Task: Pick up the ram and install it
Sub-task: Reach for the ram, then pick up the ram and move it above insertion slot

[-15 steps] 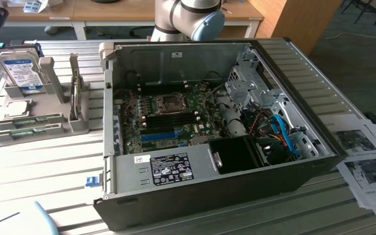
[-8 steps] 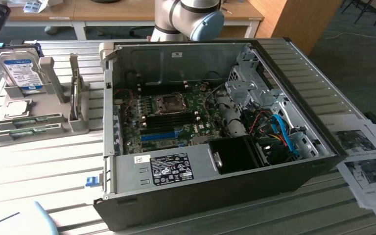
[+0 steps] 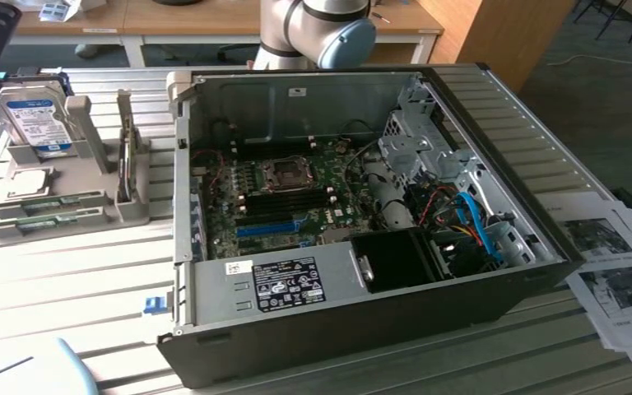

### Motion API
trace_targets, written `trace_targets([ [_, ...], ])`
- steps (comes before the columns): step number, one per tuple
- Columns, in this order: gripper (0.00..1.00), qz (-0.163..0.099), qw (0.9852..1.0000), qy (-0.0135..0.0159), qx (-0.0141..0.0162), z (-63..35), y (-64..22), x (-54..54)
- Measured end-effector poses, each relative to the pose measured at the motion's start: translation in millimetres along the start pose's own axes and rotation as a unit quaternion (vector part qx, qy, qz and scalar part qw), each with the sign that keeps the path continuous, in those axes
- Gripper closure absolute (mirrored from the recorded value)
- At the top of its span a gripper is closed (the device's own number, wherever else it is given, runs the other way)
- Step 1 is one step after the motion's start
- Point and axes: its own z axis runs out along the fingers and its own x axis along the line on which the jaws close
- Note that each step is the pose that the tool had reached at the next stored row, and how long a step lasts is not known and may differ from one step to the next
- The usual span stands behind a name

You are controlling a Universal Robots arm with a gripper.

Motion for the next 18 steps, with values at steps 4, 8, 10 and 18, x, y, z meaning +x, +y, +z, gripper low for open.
trace_targets([
  [4, 0.91, 0.0, 1.0, 0.0001, 0.0001, 0.5, 4.6, 0.4],
  [8, 0.91, 0.0, 1.0, 0.0001, 0.0, 0.8, 7.2, 0.6],
  [10, 0.91, 0.0, 1.0, 0.0001, 0.0, 0.8, 7.2, 0.6],
  [18, 0.91, 0.0, 1.0, 0.0001, 0.0, 0.8, 7.3, 0.6],
])
